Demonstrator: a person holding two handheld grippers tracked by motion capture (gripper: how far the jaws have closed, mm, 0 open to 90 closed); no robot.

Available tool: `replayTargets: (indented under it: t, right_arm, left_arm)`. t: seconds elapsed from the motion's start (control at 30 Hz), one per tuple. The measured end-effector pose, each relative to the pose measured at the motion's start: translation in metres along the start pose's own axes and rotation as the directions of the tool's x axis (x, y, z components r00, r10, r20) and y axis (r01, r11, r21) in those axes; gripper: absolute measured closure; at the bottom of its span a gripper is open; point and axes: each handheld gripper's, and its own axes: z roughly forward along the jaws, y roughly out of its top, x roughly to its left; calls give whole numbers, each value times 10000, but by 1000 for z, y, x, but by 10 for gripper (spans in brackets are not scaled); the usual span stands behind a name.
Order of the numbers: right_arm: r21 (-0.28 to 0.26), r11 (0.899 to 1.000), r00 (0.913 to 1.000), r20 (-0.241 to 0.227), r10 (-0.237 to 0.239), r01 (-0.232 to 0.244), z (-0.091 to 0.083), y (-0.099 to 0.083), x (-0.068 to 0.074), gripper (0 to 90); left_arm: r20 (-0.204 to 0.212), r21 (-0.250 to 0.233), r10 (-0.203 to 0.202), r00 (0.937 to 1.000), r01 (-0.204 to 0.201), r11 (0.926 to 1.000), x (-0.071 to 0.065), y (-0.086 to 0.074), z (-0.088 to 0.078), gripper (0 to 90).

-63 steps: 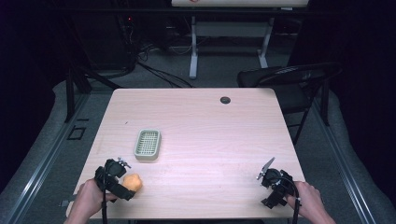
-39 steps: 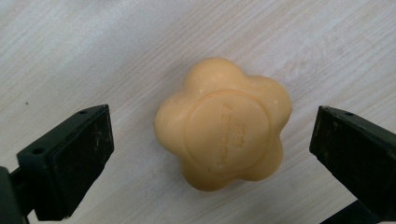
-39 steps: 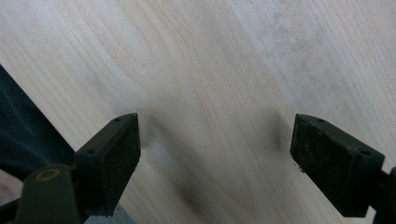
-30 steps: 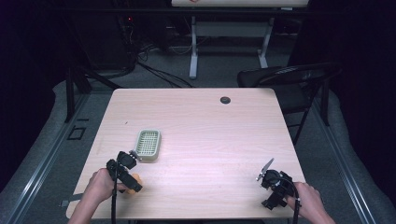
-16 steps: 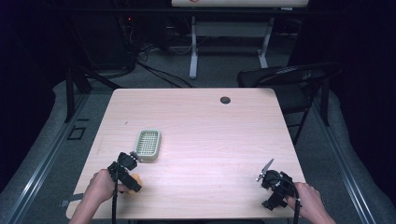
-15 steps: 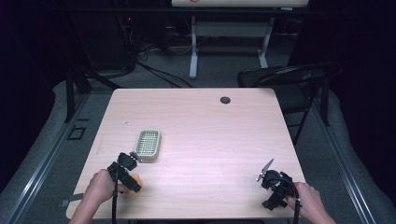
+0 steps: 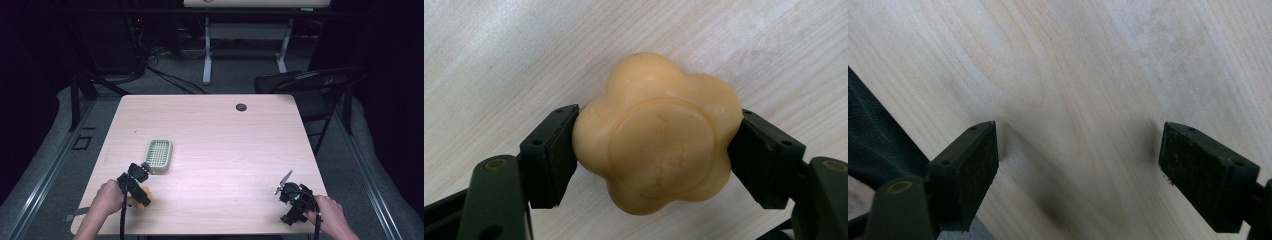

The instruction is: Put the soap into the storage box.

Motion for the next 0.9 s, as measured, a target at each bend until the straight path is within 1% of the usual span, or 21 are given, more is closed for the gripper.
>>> replayTargets:
  t: [0.13, 0.17, 0.2, 0.27, 0.3, 0.37, 0.4, 0.43, 0.47, 0.53, 0.57, 0.6, 0.67, 0.73, 0.77, 0.9]
  right_arm:
    - [-110, 9999, 9999, -106, 113, -115, 1, 0, 0, 159]
    - [-52, 9999, 9999, -117, 120, -120, 1, 1, 0, 160]
    - [-121, 9999, 9998, -134, 110, -112, 1, 0, 0, 161]
    - [68, 9999, 10000, -10, -74, 74, 0, 1, 0, 157]
    - [-21, 10000, 10000, 31, 11, -11, 0, 0, 0, 156]
    - [11, 10000, 10000, -17, -25, 25, 0, 0, 0, 162]
    - [-142, 9999, 9999, -86, 87, -88, 1, 0, 0, 161]
    - [-69, 10000, 10000, 6, 43, -43, 0, 0, 0, 158]
    - [-130, 9999, 9999, -72, 82, -83, 0, 0, 1, 157]
    - [-124, 9999, 10000, -60, 77, -78, 0, 0, 1, 160]
    - [-89, 9999, 9999, -55, 91, -91, 0, 0, 1, 160]
    - [-30, 10000, 10000, 18, 46, -46, -1, 0, 1, 159]
    - [-51, 10000, 10000, 10, 43, -43, -1, 0, 1, 159]
    - [-45, 10000, 10000, 15, 44, -44, -1, 0, 1, 159]
    - [-123, 9999, 10000, -64, 75, -76, 0, 0, 1, 159]
    - [-49, 10000, 10000, 32, 54, -54, -1, 0, 1, 158]
  left_arm:
    - [17, 0, 44, 10000, -44, 10000, 0, 0, 0, 266]
    - [-54, -13, 105, 9999, -105, 9999, 0, 0, 0, 266]
    - [-65, -14, 117, 9999, -117, 9999, -1, 0, 0, 266]
    - [-57, -41, 153, 9999, -153, 9999, -1, 0, 0, 267]
    - [-13, -26, 167, 9999, -167, 9999, -1, 0, -1, 267]
    - [-25, -92, 187, 9998, -188, 9998, -1, -1, 0, 267]
    - [37, -86, 182, 9998, -182, 9998, 0, -1, -1, 267]
    - [-24, -116, 175, 9998, -176, 9998, 1, -2, -1, 267]
    - [-45, -147, 172, 9998, -172, 9997, 1, -2, -2, 267]
    - [-25, -143, 143, 9999, -144, 9998, 1, -3, -3, 267]
    - [-47, -253, 144, 9999, -145, 9996, 2, -3, -4, 268]
    - [-9, -292, 144, 9999, -144, 9995, 2, -3, -5, 268]
    - [-13, -336, 171, 9999, -171, 9993, 1, -4, -7, 268]
    - [4, -328, 197, 9998, -197, 9993, 0, -4, -7, 268]
    - [-6, -358, 211, 9998, -211, 9991, 0, -4, -7, 268]
    - [14, -336, 270, 9996, -270, 9991, 0, -6, -10, 269]
